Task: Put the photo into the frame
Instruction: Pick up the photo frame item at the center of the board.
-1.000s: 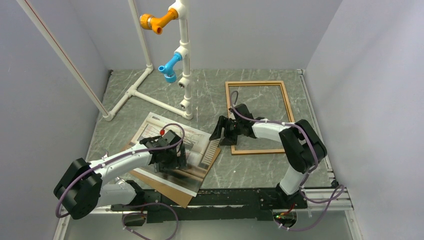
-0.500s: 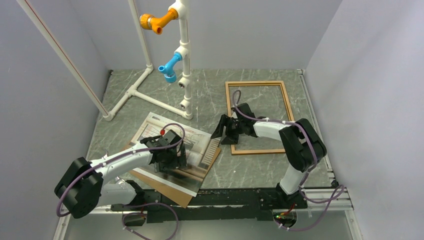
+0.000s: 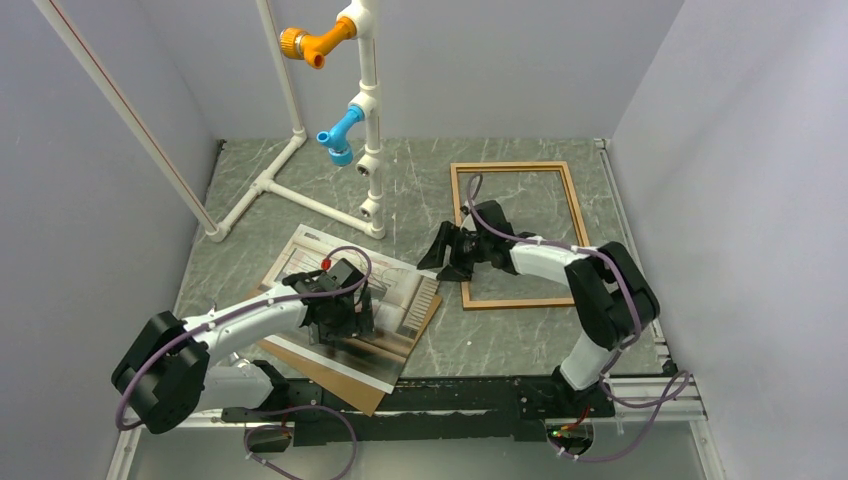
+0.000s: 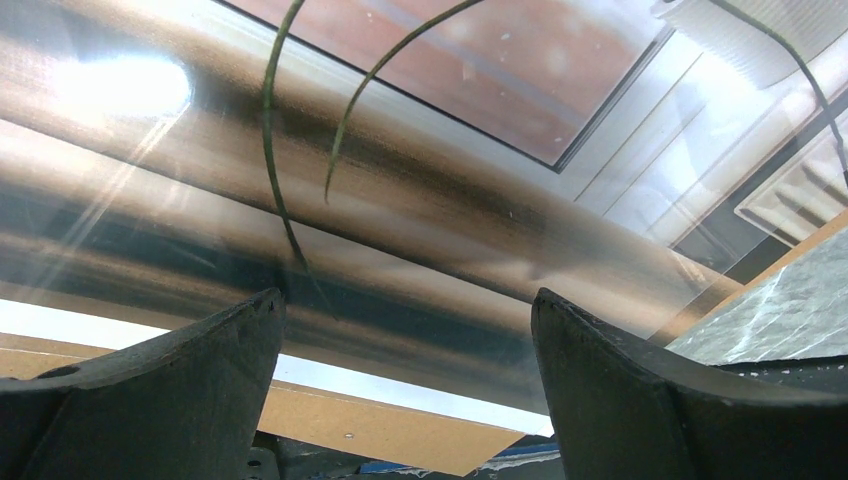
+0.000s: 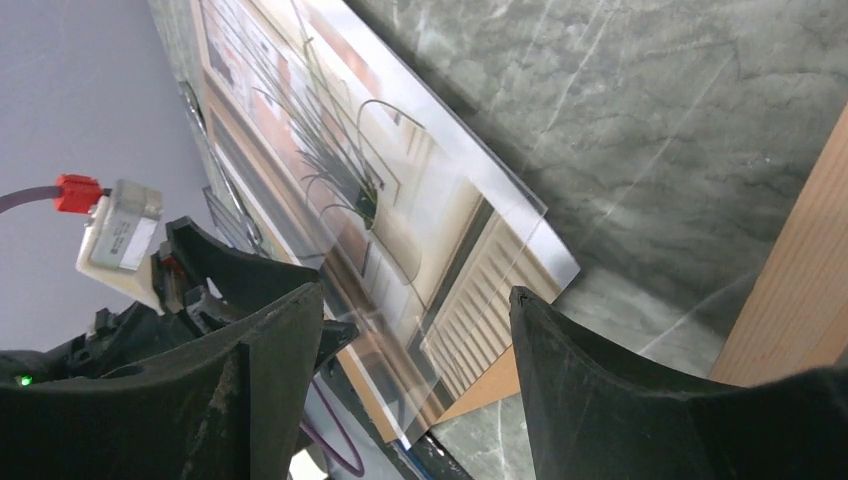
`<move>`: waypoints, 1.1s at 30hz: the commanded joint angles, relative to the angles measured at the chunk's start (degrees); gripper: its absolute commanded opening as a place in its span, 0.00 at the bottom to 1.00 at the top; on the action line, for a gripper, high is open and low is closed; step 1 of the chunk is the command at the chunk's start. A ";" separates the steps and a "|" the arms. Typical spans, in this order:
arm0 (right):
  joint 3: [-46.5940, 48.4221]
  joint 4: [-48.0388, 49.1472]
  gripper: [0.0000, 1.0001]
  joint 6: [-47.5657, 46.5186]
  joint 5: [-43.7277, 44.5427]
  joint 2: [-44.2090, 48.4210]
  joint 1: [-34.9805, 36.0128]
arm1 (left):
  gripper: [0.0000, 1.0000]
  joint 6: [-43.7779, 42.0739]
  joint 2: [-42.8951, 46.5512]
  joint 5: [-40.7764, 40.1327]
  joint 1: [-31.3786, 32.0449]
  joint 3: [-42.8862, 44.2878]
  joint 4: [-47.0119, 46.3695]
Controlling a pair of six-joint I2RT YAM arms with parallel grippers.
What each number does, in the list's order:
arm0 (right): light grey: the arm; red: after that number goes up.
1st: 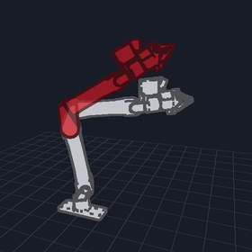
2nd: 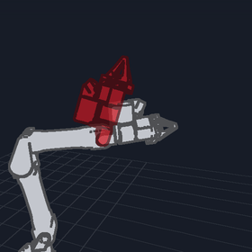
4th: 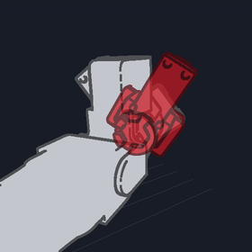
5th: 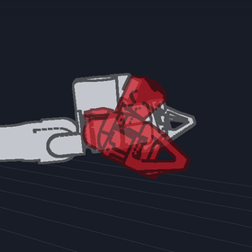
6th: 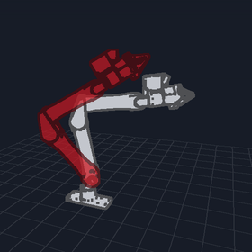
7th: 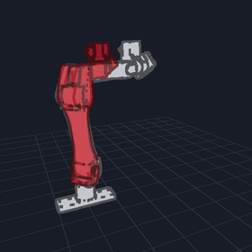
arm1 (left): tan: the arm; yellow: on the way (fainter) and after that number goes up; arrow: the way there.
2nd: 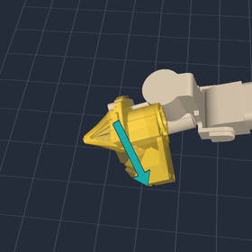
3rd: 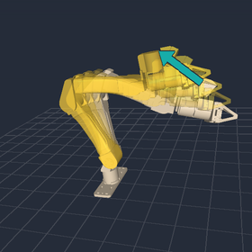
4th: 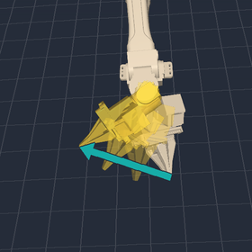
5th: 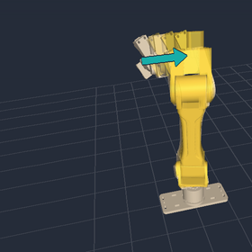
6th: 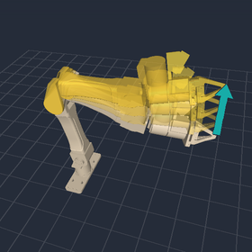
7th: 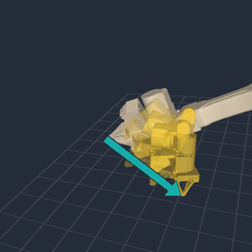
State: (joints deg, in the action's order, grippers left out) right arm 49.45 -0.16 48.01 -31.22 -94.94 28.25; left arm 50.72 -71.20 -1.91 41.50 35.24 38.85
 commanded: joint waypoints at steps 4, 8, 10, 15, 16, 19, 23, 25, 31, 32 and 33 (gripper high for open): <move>0.73 7.72 0.70 1.91 -3.39 -5.43 -0.13 | 0.98 0.62 -3.10 -1.17 0.38 -3.69 -4.15; 0.65 8.12 0.70 1.80 -2.98 -7.13 -0.24 | 0.98 0.75 -2.46 -1.11 0.36 -3.95 -4.36; 0.69 8.59 0.70 1.82 -2.88 -7.94 -0.30 | 0.98 0.70 -2.41 -1.08 0.40 -3.87 -4.31; 0.60 9.51 0.69 2.25 -2.92 -9.86 -0.30 | 0.98 0.61 -2.64 -0.91 0.41 -3.87 -4.27; 0.16 10.64 0.69 2.79 -3.35 -10.10 -0.34 | 0.98 0.57 -2.66 -0.86 0.39 -3.87 -4.30; -2.60 17.38 0.68 6.26 -6.30 -10.80 -0.80 | 0.98 0.61 -2.62 -0.82 0.39 -3.78 -4.22; -8.44 32.01 0.63 13.79 -10.32 -11.96 -1.29 | 0.98 0.61 -2.18 -1.03 0.40 -3.94 -4.00; -10.06 38.88 0.59 17.02 -11.71 -13.20 -1.20 | 0.98 0.70 -2.15 -1.06 0.44 -4.03 -4.10; -13.09 57.18 0.43 26.36 -14.98 -17.16 -0.59 | 0.98 0.95 -2.13 -1.08 0.45 -3.65 -3.64; -12.96 57.46 0.42 26.38 -15.00 -17.36 -0.37 | 0.98 0.88 -2.01 -1.08 0.46 -3.61 -3.63; -12.56 56.98 0.41 26.10 -15.03 -17.45 -0.07 | 0.98 0.87 -1.74 -0.95 0.49 -3.60 -3.64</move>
State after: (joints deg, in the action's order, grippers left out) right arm 37.06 46.02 68.82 -43.46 -111.15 27.00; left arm 50.74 -71.02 -2.02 41.56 35.20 38.87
